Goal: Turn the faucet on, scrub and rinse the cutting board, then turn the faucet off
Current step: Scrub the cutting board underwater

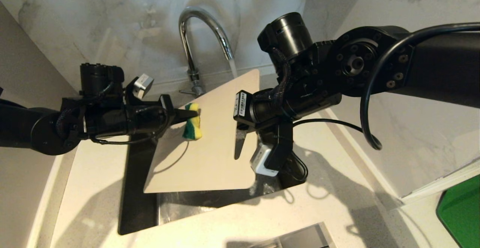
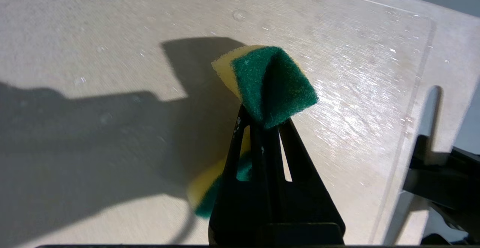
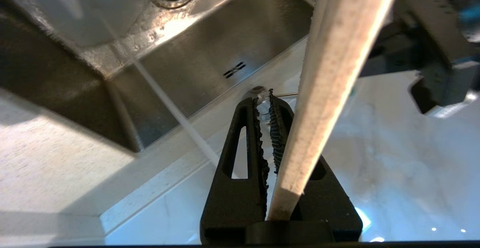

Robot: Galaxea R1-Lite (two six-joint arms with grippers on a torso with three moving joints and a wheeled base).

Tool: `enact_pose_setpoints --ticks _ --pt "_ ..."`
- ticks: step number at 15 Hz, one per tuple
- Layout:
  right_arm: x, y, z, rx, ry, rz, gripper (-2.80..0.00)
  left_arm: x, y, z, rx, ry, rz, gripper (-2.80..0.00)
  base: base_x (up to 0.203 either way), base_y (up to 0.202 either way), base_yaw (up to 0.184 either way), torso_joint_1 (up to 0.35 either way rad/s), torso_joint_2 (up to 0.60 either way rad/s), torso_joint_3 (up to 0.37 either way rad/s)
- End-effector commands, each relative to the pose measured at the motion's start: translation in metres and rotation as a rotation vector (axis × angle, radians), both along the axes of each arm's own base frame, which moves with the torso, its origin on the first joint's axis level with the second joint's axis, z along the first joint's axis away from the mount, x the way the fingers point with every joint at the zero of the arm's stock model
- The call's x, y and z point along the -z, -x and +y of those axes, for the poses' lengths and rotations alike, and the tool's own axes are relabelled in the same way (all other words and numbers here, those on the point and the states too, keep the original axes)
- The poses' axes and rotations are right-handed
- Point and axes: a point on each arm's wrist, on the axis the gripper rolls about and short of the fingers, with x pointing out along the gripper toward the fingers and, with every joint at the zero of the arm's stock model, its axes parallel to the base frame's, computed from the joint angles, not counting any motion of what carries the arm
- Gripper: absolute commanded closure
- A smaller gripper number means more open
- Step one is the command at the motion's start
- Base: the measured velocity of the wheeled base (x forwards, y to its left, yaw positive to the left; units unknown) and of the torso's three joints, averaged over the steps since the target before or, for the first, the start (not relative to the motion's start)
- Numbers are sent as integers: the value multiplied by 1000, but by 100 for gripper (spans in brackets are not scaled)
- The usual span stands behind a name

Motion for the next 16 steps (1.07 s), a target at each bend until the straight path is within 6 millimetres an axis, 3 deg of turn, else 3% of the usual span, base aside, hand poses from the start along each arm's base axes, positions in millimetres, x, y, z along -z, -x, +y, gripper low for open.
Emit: enact_pose_setpoints --ticks 1,6,10,16 --pt "-2 2 -1 -17 2 -7 0 3 -4 5 1 5 10 0 0 0 0 0 0 0" --pt "-4 7 -5 -19 3 -5 0 4 -12 25 -25 9 10 0 0 0 0 0 0 0" --pt "-4 8 -5 -18 1 -7 0 21 -28 49 -34 -33 10 0 0 0 0 0 0 0" --pt "-2 7 -5 -17 6 -1 0 54 -49 67 -49 -83 52 0 0 0 0 0 0 0"
